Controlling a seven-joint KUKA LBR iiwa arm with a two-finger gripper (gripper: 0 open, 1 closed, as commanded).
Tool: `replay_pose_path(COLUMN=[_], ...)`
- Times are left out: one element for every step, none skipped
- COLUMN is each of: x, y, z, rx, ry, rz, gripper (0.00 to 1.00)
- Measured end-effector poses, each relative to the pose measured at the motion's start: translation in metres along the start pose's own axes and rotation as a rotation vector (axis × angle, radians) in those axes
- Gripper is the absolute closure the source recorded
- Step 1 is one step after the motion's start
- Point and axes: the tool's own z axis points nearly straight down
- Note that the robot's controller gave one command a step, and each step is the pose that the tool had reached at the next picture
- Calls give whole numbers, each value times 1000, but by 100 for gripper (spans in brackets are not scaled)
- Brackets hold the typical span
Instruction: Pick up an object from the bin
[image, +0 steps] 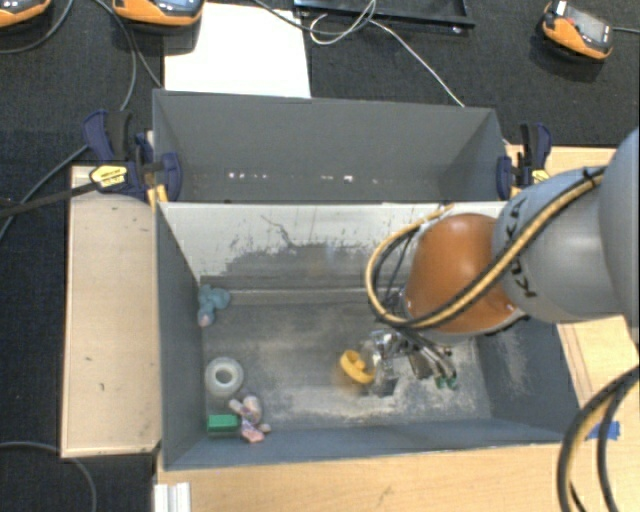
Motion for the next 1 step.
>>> replay_pose_path(x=[-2], y=[4], z=[0], rx=[1], ry=[-2], rz=[6], gripper=[100])
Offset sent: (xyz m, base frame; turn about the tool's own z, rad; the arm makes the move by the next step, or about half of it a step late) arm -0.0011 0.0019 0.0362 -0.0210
